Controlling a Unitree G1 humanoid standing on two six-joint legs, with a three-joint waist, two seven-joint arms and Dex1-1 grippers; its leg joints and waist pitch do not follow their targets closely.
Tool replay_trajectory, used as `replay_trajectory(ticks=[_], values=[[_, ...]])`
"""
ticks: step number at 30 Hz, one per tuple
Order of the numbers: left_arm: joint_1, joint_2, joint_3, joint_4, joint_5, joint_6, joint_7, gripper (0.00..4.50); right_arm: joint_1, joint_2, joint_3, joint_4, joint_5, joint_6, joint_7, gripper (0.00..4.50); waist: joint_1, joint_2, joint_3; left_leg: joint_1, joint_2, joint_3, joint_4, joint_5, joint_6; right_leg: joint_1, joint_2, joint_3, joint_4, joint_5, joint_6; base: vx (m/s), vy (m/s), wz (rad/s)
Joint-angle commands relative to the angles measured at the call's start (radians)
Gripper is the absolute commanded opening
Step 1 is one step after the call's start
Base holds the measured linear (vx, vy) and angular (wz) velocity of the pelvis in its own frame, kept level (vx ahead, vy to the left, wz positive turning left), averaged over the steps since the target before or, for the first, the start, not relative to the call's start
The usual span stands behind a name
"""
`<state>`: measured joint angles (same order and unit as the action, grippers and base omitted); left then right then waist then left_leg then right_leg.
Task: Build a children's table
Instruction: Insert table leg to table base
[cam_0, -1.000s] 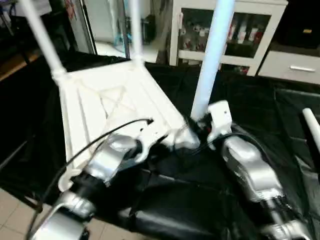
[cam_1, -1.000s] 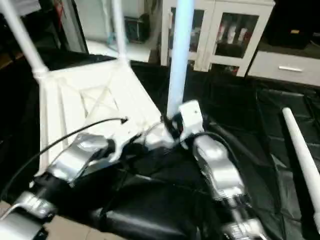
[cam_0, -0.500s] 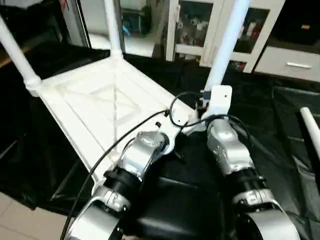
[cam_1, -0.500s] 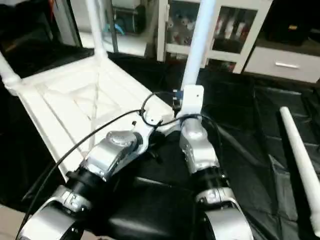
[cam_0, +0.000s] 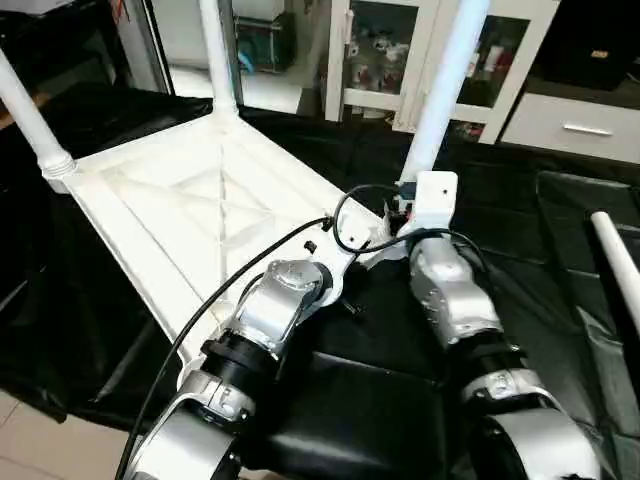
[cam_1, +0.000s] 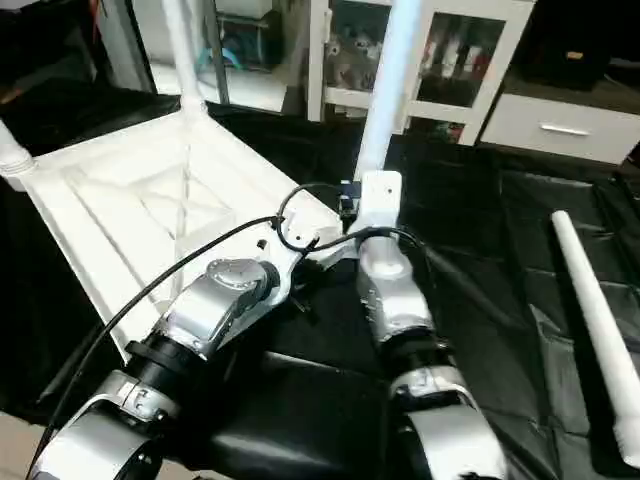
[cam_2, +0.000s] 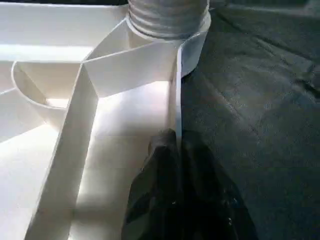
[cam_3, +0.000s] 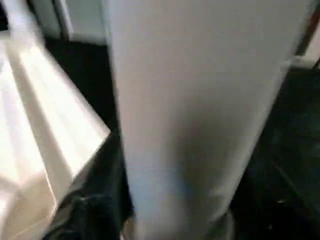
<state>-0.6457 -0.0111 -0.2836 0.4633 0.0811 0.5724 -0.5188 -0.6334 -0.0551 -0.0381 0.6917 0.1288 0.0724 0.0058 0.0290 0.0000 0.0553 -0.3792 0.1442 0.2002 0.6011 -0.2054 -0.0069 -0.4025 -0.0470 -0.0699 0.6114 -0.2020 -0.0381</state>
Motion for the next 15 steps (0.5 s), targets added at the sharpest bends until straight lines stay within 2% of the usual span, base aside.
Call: replay_trajectory(ticks=[1,2,3,5,6,9,10,11,12,13,15], values=[[-0.029,-0.001,0.005,-0.093,-0.037,-0.057,-0.048,0.0,0.012,-0.006,0.004,-0.032,0.025,0.062,0.042,2.94,0.013,-0.012,-0.08,0.011,0.095,-0.046,-0.051,0.035,0.153,0.067,-0.125,0.069,-0.043,0.154,-0.254,0.0,0.0,0.0],[-0.023,0.02,0.002,-0.101,-0.037,-0.077,-0.071,0.0,0.024,-0.023,0.009,-0.087,0.043,0.105,0.082,3.02,0.016,-0.003,-0.079,0.012,0.097,-0.047,-0.048,0.071,0.183,0.061,-0.123,0.066,-0.04,0.201,-0.261,0.0,0.0,0.0],[-0.02,0.026,0.001,-0.105,-0.038,-0.08,-0.078,0.0,0.03,-0.031,0.013,-0.109,0.051,0.116,0.102,3.02,0.018,-0.004,-0.078,0.011,0.097,-0.046,-0.046,0.072,0.193,0.061,-0.124,0.065,-0.04,0.203,-0.264,0.0,0.0,0.0],[-0.005,0.058,-0.004,-0.125,-0.046,-0.1,-0.123,0.0,0.065,-0.07,0.032,-0.219,0.085,0.171,0.188,3.37,0.029,0.002,-0.078,0.013,0.103,-0.048,-0.046,0.059,0.2,0.061,-0.126,0.064,-0.042,0.18,-0.264,0.0,0.0,0.0],[-0.001,0.065,-0.005,-0.13,-0.049,-0.103,-0.135,0.0,0.073,-0.079,0.034,-0.242,0.093,0.181,0.21,3.37,0.031,0.0,-0.078,0.014,0.104,-0.048,-0.046,0.058,0.199,0.061,-0.126,0.063,-0.041,0.173,-0.264,0.0,0.0,0.0],[0.015,0.089,-0.01,-0.152,-0.059,-0.094,-0.172,0.0,0.115,-0.127,0.046,-0.348,0.142,0.227,0.309,3.61,0.036,0.005,-0.073,0.014,0.104,-0.047,-0.049,0.018,0.175,0.06,-0.127,0.064,-0.048,0.095,-0.26,0.0,0.0,0.0],[0.033,0.118,-0.021,-0.174,-0.066,-0.083,-0.209,0.0,0.164,-0.189,0.06,-0.46,0.189,0.276,0.412,3.61,0.038,0.004,-0.071,0.014,0.105,-0.046,-0.049,0.006,0.163,0.06,-0.126,0.065,-0.05,0.074,-0.256,0.0,0.0,0.0],[0.035,0.122,-0.024,-0.177,-0.067,-0.083,-0.215,0.0,0.17,-0.196,0.061,-0.473,0.194,0.281,0.423,3.82,0.047,0.004,-0.072,0.018,0.111,-0.048,-0.05,-0.002,0.156,0.063,-0.129,0.067,-0.049,0.069,-0.244,0.0,0.0,0.0],[0.038,0.127,-0.027,-0.18,-0.067,-0.084,-0.221,0.0,0.178,-0.206,0.062,-0.491,0.199,0.288,0.439,3.82,0.045,0.005,-0.071,0.016,0.108,-0.047,-0.051,0.003,0.154,0.059,-0.126,0.066,-0.049,0.069,-0.243,0.0,0.0,0.0],[0.047,0.141,-0.032,-0.193,-0.073,-0.079,-0.242,0.0,0.199,-0.236,0.066,-0.536,0.21,0.311,0.476,3.91,0.047,0.01,-0.07,0.017,0.106,-0.047,-0.05,0.0,0.147,0.059,-0.125,0.065,-0.051,0.058,-0.244,0.0,0.0,0.0],[0.067,0.172,-0.045,-0.221,-0.079,-0.077,-0.287,0.0,0.246,-0.297,0.072,-0.616,0.235,0.345,0.554,3.99,0.05,0.007,-0.068,0.015,0.106,-0.048,-0.052,-0.018,0.133,0.061,-0.126,0.067,-0.054,0.033,-0.237,0.0,0.0,0.0]])
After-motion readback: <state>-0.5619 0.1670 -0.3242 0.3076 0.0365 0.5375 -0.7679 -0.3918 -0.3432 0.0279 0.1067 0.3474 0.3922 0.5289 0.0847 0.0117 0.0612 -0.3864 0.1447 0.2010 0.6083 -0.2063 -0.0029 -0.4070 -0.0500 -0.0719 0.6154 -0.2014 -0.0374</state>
